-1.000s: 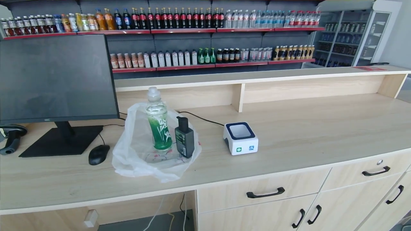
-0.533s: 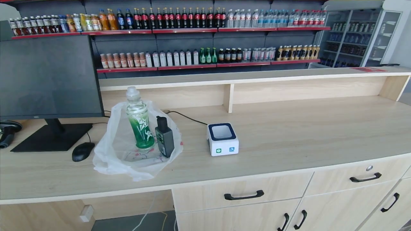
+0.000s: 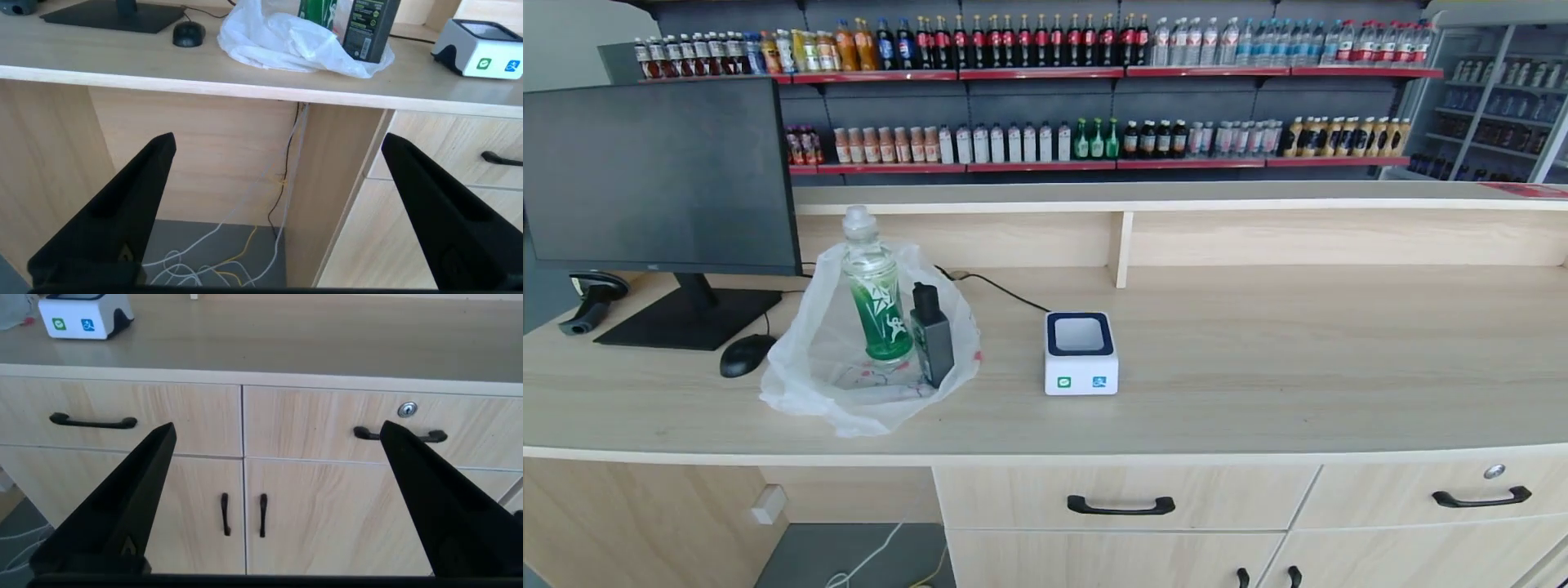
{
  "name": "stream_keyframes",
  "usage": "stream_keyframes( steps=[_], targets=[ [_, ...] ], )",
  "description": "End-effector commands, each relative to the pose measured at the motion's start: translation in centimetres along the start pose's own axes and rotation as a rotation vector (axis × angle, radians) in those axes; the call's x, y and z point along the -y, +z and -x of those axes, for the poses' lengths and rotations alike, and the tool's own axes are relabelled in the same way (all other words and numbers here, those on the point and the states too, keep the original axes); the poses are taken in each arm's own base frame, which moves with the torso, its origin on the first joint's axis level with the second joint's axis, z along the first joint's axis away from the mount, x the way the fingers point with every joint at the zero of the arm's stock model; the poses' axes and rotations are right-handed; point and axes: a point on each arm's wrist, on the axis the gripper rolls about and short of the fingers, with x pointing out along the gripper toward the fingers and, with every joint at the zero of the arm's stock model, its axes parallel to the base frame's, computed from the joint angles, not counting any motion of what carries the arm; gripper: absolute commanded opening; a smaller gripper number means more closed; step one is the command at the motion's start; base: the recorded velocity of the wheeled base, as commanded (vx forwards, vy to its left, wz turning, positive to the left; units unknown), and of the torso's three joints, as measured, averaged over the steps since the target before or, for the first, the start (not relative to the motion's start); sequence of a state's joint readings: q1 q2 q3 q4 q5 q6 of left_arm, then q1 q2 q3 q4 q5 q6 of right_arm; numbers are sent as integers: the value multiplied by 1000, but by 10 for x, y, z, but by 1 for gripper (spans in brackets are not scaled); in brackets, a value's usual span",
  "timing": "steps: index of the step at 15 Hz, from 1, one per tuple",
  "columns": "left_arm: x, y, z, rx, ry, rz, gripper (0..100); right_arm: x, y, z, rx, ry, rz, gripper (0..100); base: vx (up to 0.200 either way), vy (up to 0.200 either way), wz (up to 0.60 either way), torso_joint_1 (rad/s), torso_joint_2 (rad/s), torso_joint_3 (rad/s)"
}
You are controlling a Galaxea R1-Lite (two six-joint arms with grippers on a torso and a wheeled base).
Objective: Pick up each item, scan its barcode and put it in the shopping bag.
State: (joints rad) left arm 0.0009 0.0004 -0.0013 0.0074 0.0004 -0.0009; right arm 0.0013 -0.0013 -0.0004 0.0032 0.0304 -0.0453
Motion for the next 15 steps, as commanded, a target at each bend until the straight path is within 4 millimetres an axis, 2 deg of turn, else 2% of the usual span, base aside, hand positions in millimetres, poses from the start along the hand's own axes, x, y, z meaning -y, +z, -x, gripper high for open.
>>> stream_keyframes(
  steps=[1,2,11,15],
  targets=[
    [0,0,0,-1,2,1,100,0,0,0,-2,1,-1,100,0,0,0,0,0,0],
    [0,0,0,-1,0,-1,100,0,0,0,-2,1,-1,100,0,0,0,0,0,0],
    [0,0,0,-1,2,5,100,0,0,0,-2,1,1,100,-200,0,0,0,7,2],
    [0,0,0,-1,0,2,100,0,0,0,-2,1,-1,100,0,0,0,0,0,0]
  ],
)
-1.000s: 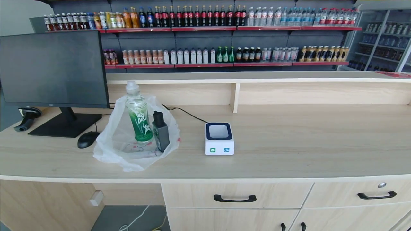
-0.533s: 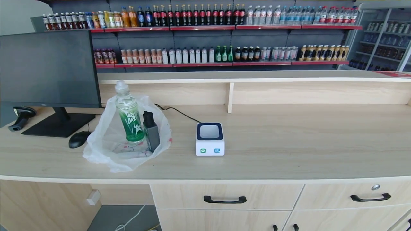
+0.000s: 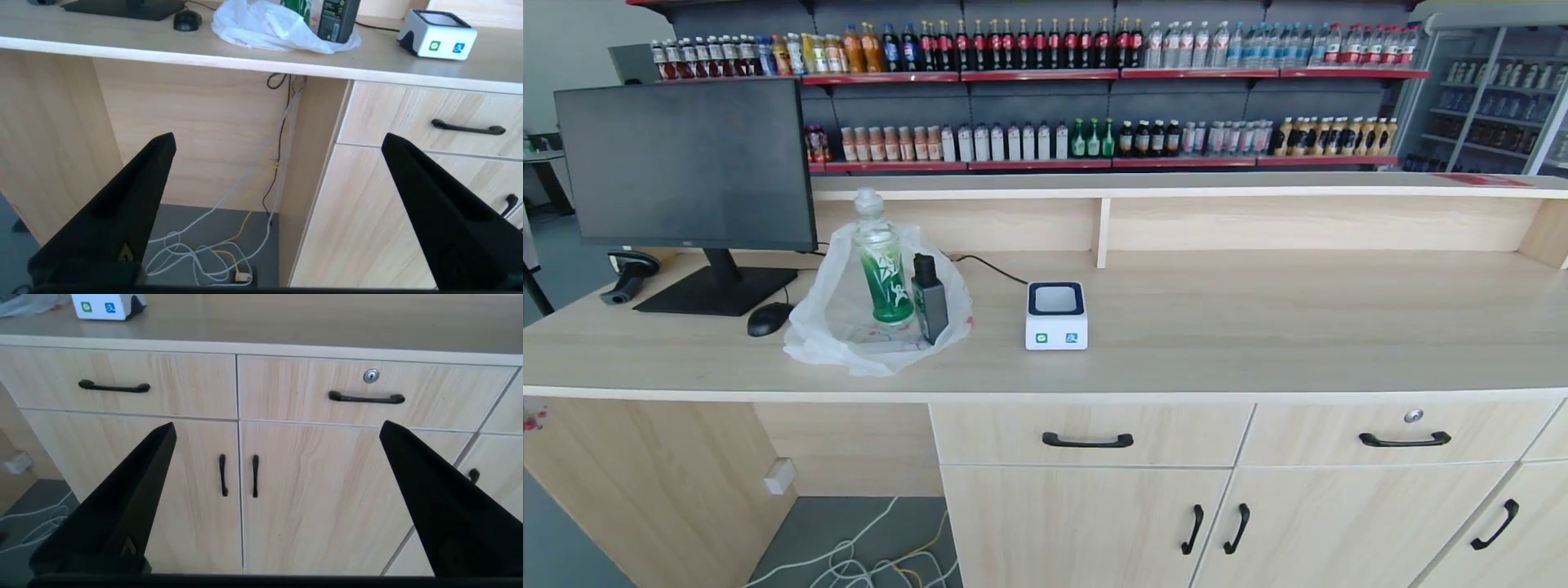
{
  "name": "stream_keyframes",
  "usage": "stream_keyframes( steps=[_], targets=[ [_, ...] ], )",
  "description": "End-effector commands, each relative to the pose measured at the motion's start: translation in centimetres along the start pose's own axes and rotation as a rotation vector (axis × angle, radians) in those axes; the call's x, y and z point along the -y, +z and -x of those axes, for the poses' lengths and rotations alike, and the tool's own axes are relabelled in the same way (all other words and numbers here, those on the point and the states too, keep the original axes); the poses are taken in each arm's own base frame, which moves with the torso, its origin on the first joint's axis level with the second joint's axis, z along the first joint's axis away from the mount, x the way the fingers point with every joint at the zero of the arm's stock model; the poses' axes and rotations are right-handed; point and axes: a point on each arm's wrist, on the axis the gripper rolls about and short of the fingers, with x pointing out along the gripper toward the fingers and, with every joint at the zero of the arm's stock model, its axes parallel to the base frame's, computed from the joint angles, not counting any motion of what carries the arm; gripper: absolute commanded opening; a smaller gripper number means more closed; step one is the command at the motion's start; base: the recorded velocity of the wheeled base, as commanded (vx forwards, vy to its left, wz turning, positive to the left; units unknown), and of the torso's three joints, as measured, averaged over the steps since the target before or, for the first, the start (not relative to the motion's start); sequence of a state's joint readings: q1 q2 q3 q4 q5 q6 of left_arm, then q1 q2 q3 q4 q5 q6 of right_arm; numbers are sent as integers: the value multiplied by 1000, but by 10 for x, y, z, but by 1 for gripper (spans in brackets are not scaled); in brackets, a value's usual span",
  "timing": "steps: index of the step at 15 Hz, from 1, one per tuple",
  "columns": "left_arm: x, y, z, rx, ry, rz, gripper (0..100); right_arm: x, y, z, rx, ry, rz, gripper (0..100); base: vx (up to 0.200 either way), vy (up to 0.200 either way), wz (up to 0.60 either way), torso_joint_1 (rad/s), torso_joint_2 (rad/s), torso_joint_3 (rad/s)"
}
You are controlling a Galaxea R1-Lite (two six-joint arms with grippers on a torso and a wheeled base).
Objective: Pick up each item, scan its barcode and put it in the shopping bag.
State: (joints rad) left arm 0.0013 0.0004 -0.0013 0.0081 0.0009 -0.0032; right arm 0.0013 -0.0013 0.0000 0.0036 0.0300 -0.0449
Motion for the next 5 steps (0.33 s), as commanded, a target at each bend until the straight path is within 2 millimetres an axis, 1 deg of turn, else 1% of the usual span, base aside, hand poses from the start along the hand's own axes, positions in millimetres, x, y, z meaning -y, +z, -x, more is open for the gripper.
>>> stream_keyframes(
  steps=[1,5],
  targets=[
    [0,0,0,0,-1,0,100,0,0,0,-1,1,3,100,0,0,0,0,0,0],
    [0,0,0,0,-1,0,100,0,0,0,-1,-1,0,100,0,0,0,0,0,0]
  ],
)
